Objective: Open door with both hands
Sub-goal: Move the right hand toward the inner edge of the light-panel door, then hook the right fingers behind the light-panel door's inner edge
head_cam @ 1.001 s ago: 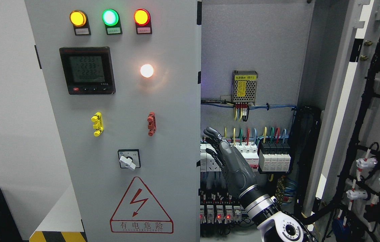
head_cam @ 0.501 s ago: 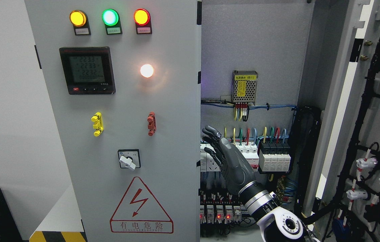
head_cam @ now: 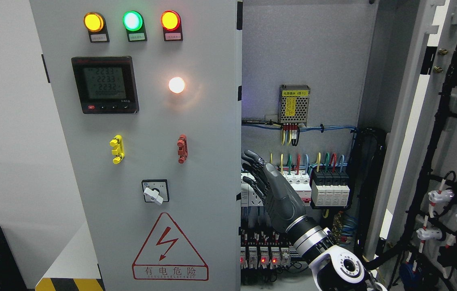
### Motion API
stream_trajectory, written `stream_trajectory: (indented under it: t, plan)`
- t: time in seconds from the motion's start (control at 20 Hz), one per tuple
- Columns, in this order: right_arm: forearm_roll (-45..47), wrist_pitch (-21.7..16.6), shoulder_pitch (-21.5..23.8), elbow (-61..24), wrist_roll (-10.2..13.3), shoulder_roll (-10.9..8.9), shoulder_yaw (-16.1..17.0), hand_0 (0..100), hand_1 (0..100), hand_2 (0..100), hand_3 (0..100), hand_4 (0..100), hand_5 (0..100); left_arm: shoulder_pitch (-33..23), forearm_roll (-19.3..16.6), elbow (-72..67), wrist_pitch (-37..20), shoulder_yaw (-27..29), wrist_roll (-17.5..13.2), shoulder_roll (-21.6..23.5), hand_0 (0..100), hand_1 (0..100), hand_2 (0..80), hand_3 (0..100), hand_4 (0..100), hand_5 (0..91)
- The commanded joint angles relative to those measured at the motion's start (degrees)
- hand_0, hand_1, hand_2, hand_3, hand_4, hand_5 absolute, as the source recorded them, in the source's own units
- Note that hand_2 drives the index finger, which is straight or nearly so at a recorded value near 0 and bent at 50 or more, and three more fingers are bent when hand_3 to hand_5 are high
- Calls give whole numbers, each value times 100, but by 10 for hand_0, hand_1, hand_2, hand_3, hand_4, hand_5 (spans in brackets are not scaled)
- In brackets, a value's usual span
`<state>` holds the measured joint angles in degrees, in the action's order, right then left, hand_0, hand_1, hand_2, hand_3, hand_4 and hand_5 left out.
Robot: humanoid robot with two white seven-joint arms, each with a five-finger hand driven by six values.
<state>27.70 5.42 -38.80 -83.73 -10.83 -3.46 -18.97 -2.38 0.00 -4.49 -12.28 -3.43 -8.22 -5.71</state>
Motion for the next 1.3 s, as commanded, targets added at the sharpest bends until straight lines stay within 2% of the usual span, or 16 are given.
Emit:
stream_trajectory:
  t: [0.0,0.25,0.35,0.45,0.85,1.0,1.25]
  plan:
    - [51,64,-23,102,-77,-58,8,58,140,0,0,0,0,0,106,1,-2,0,-4,0,120,556,0,0,0,0]
    - [51,64,-84,208,-112,-137,25,58,140,0,0,0,0,0,106,1,-2,0,4,0,120,556,0,0,0,0]
    - [60,64,-93,208,-200,-207,25,58,140,0,0,0,0,0,106,1,-2,0,-4,0,120,556,0,0,0,0]
    - [51,73,-102,226,-271,-208,34,58,140,0,0,0,0,0,106,1,-2,0,-4,0,120,556,0,0,0,0]
    - [60,91,-207,340,-306,-208,25,58,140,0,0,0,0,0,106,1,-2,0,4,0,120,556,0,0,0,0]
    - [60,91,-260,349,-569,-208,25,58,140,0,0,0,0,0,106,1,-2,0,4,0,120,556,0,0,0,0]
    - [68,91,-277,340,-631,-208,25,58,140,0,0,0,0,0,106,1,-2,0,4,0,120,556,0,0,0,0]
